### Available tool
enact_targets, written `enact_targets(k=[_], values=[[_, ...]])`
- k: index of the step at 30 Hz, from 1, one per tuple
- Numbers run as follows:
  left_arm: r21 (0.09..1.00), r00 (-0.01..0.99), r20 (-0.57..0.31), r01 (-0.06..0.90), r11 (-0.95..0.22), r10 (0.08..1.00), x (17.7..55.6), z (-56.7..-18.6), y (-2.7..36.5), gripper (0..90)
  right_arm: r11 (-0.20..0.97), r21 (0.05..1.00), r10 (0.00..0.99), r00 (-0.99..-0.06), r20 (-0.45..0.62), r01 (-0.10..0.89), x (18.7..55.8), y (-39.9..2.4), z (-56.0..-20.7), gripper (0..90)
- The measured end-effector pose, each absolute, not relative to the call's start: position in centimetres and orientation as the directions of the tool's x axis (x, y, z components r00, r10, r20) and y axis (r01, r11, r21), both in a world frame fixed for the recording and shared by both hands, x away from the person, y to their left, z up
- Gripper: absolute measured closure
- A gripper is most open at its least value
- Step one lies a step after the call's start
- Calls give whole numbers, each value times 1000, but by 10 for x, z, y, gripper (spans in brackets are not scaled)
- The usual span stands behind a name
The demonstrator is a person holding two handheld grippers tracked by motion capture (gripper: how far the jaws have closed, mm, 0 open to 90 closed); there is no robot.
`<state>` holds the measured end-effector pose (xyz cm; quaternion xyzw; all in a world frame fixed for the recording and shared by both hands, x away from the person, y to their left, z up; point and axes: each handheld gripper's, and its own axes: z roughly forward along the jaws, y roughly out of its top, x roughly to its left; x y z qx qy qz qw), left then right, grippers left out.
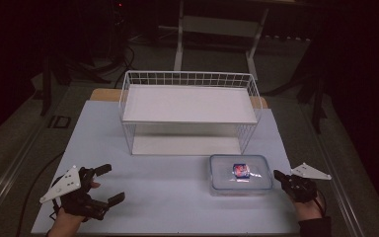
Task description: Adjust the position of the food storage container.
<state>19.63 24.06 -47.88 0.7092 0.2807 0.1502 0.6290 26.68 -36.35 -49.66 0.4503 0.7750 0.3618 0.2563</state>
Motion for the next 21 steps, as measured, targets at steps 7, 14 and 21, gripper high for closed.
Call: enact_targets(k=[7,14,21], values=[[977,799,-139,209,-53,585,196,-479,240,0,341,786,879,-472,-71,516,274,-357,-499,900],[976,803,-137,210,-61,580,197,-479,239,0,332,791,874,-483,-53,513,276,-347,-499,900],[975,801,-141,213,-57,582,197,-480,239,0,339,793,855,-517,-36,506,277,-334,-500,900]])
